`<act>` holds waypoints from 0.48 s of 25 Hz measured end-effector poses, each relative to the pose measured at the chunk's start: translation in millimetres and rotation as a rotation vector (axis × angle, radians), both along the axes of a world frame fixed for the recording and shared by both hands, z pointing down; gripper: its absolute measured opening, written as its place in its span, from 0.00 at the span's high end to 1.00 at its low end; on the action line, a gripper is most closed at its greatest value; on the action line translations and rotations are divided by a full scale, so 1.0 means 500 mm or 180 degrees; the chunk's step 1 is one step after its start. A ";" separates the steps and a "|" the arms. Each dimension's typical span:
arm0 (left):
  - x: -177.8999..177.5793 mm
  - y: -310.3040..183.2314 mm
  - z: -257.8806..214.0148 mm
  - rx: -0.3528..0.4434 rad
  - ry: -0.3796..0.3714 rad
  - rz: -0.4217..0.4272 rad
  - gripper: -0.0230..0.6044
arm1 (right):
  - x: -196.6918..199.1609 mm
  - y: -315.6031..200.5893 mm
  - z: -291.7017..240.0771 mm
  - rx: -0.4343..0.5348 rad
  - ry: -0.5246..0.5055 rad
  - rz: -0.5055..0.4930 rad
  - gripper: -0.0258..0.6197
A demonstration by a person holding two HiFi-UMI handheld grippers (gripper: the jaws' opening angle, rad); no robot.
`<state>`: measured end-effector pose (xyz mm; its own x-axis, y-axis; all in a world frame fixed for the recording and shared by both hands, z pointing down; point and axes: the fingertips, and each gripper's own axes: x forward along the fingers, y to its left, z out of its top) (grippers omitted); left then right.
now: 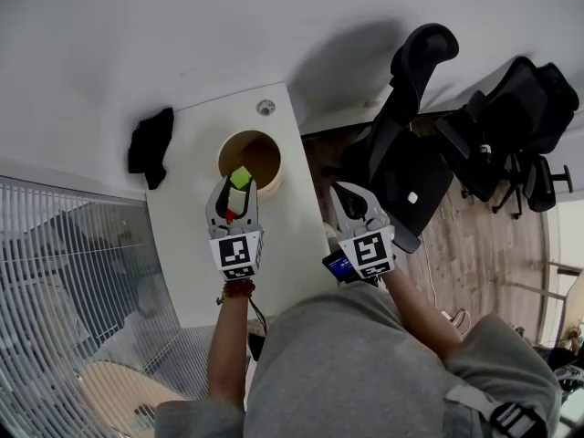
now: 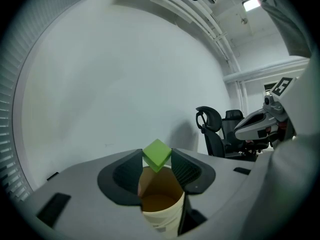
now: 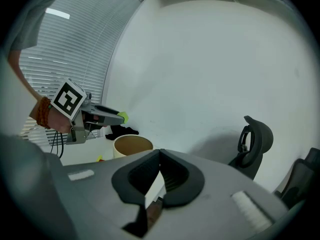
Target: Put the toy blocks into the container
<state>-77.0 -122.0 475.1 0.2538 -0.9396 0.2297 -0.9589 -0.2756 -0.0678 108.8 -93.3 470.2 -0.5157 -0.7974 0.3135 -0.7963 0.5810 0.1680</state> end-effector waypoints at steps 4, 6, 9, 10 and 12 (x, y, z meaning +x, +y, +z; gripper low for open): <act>0.004 -0.009 0.015 -0.0074 -0.0011 0.0009 0.67 | 0.004 -0.005 0.000 0.0010 -0.0005 0.0017 0.94; 0.007 -0.014 0.023 -0.0125 0.0009 0.0026 0.67 | 0.005 -0.007 0.004 -0.0007 0.0012 0.0019 0.94; 0.007 -0.015 0.029 -0.0162 0.0024 0.0047 0.67 | 0.002 -0.008 0.006 -0.0012 0.0015 0.0021 0.94; 0.006 -0.015 0.029 -0.0163 0.0027 0.0049 0.67 | 0.001 -0.007 0.006 -0.0014 0.0017 0.0020 0.94; 0.002 -0.014 0.026 -0.0152 0.0043 0.0044 0.67 | -0.002 -0.006 0.007 -0.0017 0.0023 0.0017 0.94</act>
